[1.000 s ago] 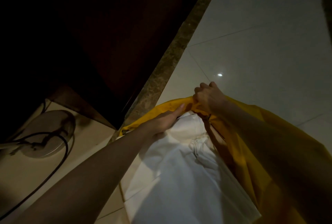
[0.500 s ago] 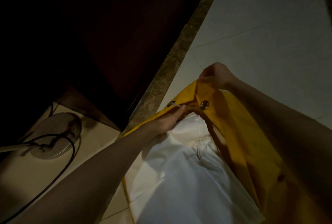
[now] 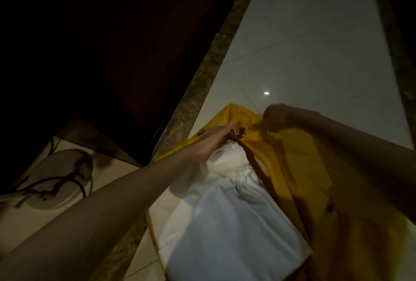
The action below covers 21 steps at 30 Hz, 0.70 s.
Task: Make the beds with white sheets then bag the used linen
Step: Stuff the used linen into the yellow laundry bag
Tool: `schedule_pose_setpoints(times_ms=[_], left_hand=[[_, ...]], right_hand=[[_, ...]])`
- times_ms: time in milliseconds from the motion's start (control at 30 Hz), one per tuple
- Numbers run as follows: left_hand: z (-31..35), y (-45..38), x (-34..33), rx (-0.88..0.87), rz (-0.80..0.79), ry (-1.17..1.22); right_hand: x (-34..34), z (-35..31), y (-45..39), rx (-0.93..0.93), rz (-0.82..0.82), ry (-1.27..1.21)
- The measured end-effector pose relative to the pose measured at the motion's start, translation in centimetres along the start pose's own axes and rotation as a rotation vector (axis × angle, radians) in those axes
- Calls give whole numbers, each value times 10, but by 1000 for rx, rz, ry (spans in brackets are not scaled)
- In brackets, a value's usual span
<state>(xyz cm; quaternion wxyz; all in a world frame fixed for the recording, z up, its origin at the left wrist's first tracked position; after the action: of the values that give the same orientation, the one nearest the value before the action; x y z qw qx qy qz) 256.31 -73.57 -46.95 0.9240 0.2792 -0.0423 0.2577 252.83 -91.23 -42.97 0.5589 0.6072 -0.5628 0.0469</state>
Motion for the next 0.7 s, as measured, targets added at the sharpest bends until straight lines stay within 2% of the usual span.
schedule_pose_setpoints(times_ms=[67,133,200,300,433,600,700], left_hand=[[1,-7,-13,10,-22,5],[8,-9,-27,28,-33,20],[15,-11,-33,49,-3,59],[30,-10,-33,92,-10,170],[46,6,-35,138,55,133],[51,52,-92,111,19,118],[44,78,-146,36,-105,106]], right_hand=[[-22,17,14,-95,-138,47],[-38,26,28,-118,-183,144],[-47,27,38,-93,-135,166],[-46,29,48,-22,-9,15],[-26,42,72,-62,47,-117],[-7,56,100,-126,45,-247],[-6,53,112,-112,74,-323]])
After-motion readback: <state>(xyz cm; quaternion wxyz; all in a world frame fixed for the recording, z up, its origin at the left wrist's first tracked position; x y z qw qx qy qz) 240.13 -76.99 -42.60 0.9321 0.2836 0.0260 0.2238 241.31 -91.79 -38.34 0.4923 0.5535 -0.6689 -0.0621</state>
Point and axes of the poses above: each hand's wrist, its own y-axis away from the middle knuckle, its own x-axis out of the back of the hand, z = x × y, the point moved 6 cm from there along -y, towards the middle knuckle, and after that the axes turned 10 degrees about -y, right-handed, at the moved point
